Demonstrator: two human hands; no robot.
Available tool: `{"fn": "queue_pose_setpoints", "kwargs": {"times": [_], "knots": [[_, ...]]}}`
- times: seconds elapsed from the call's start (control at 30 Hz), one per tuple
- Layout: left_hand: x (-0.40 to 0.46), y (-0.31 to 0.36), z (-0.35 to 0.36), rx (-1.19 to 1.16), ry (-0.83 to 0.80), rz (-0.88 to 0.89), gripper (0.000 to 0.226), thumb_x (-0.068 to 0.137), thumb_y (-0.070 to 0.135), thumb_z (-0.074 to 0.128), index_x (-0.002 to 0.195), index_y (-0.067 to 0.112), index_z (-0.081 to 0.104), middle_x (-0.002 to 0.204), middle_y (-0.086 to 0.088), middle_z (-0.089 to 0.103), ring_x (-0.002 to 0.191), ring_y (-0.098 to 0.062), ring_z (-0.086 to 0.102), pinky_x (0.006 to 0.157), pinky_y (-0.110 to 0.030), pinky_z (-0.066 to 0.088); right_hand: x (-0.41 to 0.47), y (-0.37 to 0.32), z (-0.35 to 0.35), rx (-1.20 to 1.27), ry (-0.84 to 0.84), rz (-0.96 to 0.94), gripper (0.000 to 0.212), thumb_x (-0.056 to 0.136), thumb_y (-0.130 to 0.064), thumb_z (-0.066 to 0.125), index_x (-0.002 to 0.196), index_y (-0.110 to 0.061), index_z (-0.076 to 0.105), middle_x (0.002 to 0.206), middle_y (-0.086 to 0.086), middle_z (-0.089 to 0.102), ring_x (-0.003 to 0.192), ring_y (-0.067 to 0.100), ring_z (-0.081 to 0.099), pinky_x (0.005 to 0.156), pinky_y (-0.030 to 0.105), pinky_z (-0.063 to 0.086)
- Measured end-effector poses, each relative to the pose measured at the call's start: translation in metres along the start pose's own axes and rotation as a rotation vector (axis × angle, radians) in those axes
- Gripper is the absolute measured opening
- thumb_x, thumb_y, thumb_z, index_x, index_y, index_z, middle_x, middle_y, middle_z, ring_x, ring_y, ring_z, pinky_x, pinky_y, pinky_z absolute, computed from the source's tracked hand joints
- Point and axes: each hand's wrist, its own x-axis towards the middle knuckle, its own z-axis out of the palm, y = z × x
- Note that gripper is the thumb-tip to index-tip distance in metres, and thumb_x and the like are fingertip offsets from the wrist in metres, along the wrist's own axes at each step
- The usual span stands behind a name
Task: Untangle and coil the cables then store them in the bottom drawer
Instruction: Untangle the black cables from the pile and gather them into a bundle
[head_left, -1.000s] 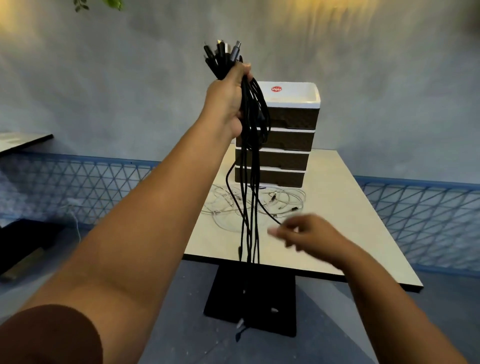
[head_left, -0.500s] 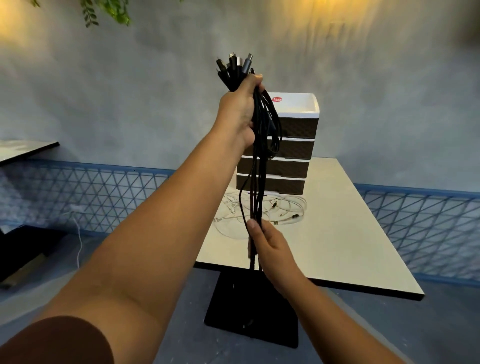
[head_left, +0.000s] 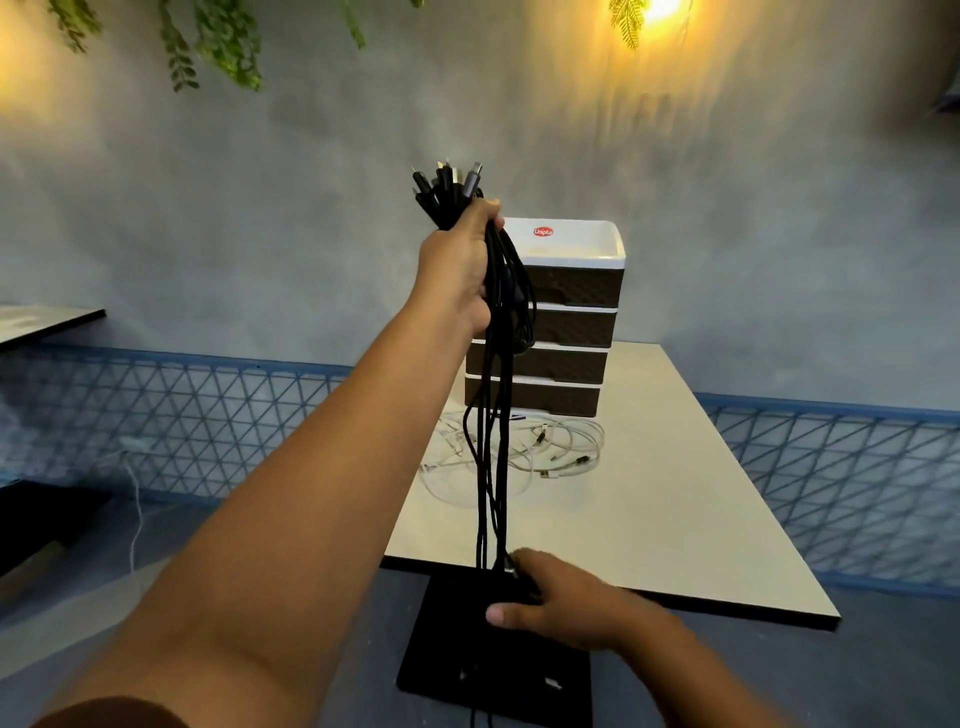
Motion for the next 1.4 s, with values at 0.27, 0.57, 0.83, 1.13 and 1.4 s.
{"fn": "queue_pose_setpoints", "kwargs": {"times": [0.27,0.57,0.83,1.13,1.4], "knots": [[-0.013,0.004,0.012,-0.025,-0.077,0.046,0.029,0.091,0.023,0.063,0.064,0.016,0.055,0.060,0.000,0.052,0.032,-0.009,0.047,0.035,-0.010,0.029,0.000,-0.089,-0.087,0.410,0.540,-0.289,0.035,0.082,-0.037,0.075,0.099,-0.013,0.057,0.087,0.008,0.063,0.077,0.013,0.058,0.075,0.035,0.053],[0.004,0.040,0.000,-0.021,0.012,0.161,0.025,0.088,0.025,0.064,0.066,0.016,0.059,0.067,0.001,0.052,0.055,-0.014,0.046,0.044,-0.021,0.034,0.019,-0.004,-0.009,0.354,0.108,-0.018,0.020,0.090,-0.020,0.068,0.073,-0.015,0.059,0.070,0.003,0.069,0.064,0.012,0.056,0.067,0.030,0.044],[0.012,0.047,-0.014,-0.020,0.033,0.176,0.023,0.088,0.029,0.064,0.069,0.016,0.060,0.065,0.002,0.050,0.053,-0.013,0.046,0.042,-0.018,0.037,-0.003,0.067,0.043,0.625,-0.137,0.268,0.022,0.078,-0.030,0.071,0.096,-0.018,0.067,0.099,0.003,0.070,0.091,0.010,0.063,0.078,0.025,0.048],[-0.030,0.032,-0.003,0.025,-0.119,0.111,0.026,0.093,0.022,0.059,0.070,0.012,0.055,0.054,0.002,0.045,0.028,-0.006,0.040,0.031,-0.010,0.027,-0.002,0.003,-0.059,0.361,0.837,0.154,0.034,0.087,0.006,0.047,0.099,-0.022,0.062,0.105,0.005,0.067,0.101,0.028,0.065,0.090,0.035,0.048],[-0.055,-0.028,-0.007,0.349,-0.226,0.111,0.025,0.088,0.033,0.067,0.066,0.020,0.063,0.057,0.003,0.055,0.046,-0.013,0.049,0.040,-0.017,0.032,-0.027,-0.111,-0.058,0.843,0.511,-0.198,0.036,0.076,-0.034,0.073,0.104,-0.013,0.066,0.100,0.010,0.073,0.091,0.018,0.068,0.085,0.029,0.049]]}}
